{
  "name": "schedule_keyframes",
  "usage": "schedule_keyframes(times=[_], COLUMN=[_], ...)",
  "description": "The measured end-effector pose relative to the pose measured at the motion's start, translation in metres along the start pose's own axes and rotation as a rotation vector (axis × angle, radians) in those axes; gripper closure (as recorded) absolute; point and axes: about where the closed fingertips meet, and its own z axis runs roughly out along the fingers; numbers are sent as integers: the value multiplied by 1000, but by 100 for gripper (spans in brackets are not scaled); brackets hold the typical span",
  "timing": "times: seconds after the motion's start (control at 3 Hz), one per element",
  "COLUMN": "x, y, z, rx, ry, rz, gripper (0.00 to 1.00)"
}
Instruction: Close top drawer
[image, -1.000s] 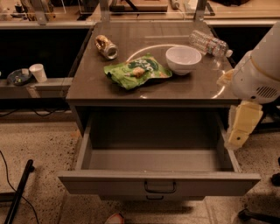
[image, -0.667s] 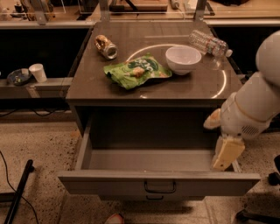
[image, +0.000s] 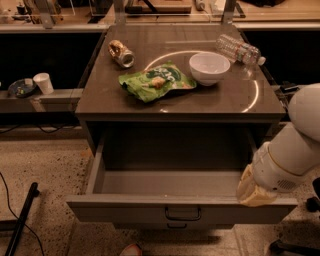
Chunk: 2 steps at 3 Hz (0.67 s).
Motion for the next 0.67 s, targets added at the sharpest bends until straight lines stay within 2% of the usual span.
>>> schedule_keyframes(times=[0.33,0.67], x=[4,0], y=[22,41], z=[20,49], rx=[-29,-30], ry=[-55,-65], rz=[-19,-70], gripper=[96,98])
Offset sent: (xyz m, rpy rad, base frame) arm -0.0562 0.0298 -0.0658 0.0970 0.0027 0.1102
